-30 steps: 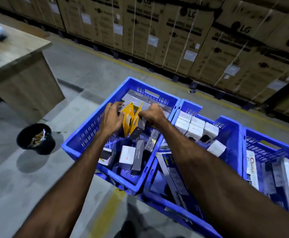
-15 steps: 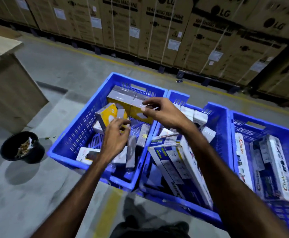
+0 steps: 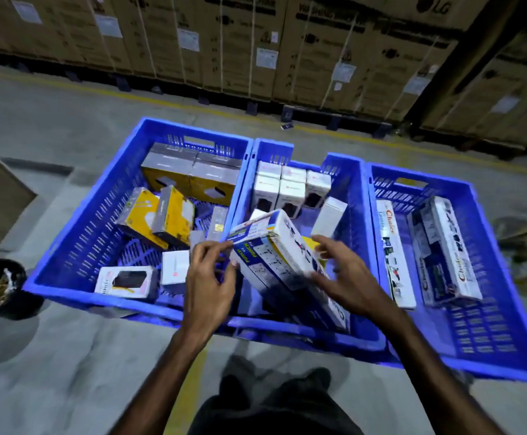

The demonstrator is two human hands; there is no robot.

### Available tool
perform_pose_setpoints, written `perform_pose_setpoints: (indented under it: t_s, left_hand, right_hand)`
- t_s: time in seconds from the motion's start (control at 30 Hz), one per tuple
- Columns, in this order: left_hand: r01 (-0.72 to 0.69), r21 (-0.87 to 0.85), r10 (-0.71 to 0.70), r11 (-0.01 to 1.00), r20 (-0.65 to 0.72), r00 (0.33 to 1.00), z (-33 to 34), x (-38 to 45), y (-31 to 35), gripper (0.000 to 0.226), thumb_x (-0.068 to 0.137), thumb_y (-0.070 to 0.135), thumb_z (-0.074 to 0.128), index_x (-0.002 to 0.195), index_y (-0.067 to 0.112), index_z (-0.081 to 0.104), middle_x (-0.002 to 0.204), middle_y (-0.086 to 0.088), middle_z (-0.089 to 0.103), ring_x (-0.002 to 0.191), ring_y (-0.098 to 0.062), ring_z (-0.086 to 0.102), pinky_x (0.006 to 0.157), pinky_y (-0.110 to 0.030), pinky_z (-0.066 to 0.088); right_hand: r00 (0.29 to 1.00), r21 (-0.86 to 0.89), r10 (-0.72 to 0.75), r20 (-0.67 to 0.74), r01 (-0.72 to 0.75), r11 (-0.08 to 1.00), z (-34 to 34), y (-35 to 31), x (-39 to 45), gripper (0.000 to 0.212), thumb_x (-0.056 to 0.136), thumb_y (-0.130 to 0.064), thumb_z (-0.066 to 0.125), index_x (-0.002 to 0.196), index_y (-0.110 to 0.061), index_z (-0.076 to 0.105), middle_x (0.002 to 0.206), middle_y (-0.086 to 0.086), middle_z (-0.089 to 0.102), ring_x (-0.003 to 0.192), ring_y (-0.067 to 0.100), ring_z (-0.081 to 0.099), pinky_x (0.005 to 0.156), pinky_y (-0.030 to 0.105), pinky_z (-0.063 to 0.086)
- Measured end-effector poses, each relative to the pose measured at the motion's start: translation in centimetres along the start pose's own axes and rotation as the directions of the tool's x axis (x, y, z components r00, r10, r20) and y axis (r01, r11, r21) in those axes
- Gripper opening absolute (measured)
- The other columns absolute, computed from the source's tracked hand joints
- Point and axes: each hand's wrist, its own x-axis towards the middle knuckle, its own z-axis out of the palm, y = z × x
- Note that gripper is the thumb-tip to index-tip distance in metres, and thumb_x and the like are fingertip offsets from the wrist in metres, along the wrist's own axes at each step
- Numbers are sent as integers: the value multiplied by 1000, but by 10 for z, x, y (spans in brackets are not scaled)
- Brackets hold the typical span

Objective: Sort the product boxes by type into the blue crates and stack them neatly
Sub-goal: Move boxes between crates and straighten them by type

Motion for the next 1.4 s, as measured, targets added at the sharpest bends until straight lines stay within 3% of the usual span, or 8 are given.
perform_pose_setpoints:
  t_s: [0.1, 0.2, 0.33, 0.67, 0.83, 0.93, 1.2, 1.4]
  left_hand:
    - [33, 9, -32, 999, -109, 994, 6, -14, 4, 35, 91, 2, 70, 121, 18, 64, 115, 2, 50, 92, -16, 65, 85, -40, 57]
    - [6, 97, 2, 995, -90, 996, 17, -28, 3, 21, 92, 6, 70, 108, 15, 62, 110, -1, 51, 95, -27, 63, 86, -47, 54]
    - [-169, 260, 163, 951, 43, 986, 24, -39, 9, 9, 92, 22, 66, 98, 15, 66, 99, -3, 61, 96, -32, 61, 83, -49, 49]
    - [-359, 176, 304, 917, 277, 912, 77, -56, 61, 8, 92, 23, 69, 99, 18, 70, 91, 7, 63, 85, -17, 60, 77, -36, 51]
    - [-359, 131, 294, 924, 355, 887, 121, -76, 97, 12, 89, 23, 69, 101, 22, 72, 90, 18, 59, 82, -6, 55, 75, -19, 45]
    - [-369, 115, 300, 922, 390, 871, 143, -88, 116, 12, 92, 26, 67, 101, 22, 72, 91, 13, 66, 83, -10, 62, 75, -28, 49]
    - [-325, 135, 243, 936, 421, 874, 169, -114, 122, 12, 96, 35, 63, 103, 28, 70, 89, 20, 62, 82, -1, 59, 72, -35, 54]
    - [-328, 182, 223, 927, 435, 872, 166, -121, 122, 9, 96, 33, 65, 103, 29, 70, 92, 20, 64, 83, -1, 60, 71, -25, 51]
  right_hand:
    - [985, -42, 67, 158, -61, 997, 6, 25, -17, 96, 76, -58, 76, 157, -44, 25, 151, -8, 47, 136, 15, 49, 112, 40, 43]
    - [978, -49, 40, 203, -31, 998, 17, 36, -15, 103, 73, -42, 85, 158, -39, 26, 156, -13, 45, 138, 17, 50, 111, 44, 45]
    - [985, -68, 99, 141, -91, 994, 20, 40, -10, 102, 66, -60, 83, 153, -44, 31, 149, -11, 54, 130, 20, 56, 102, 48, 50]
    - [950, 271, 118, -288, -38, 962, -92, 15, -3, 75, 74, -59, 84, 138, -35, 53, 123, -7, 70, 102, 11, 70, 94, 40, 58]
    - [845, 230, 212, -490, -109, 967, -162, 61, -33, 75, 74, -65, 78, 138, -43, 46, 130, -6, 68, 115, 15, 67, 100, 43, 54]
    - [772, 118, 299, -561, -283, 952, -184, 99, -60, 74, 78, -64, 70, 141, -38, 42, 134, 2, 62, 122, 28, 60, 99, 44, 51]
    - [688, -3, 570, -448, -639, 769, -172, 176, -75, 81, 76, -59, 67, 147, -34, 38, 135, 21, 51, 121, 45, 57, 96, 53, 51]
    - [734, 136, 563, -379, -558, 819, -151, 205, -52, 68, 98, -47, 59, 155, -18, 35, 146, 23, 39, 129, 43, 51, 101, 50, 45]
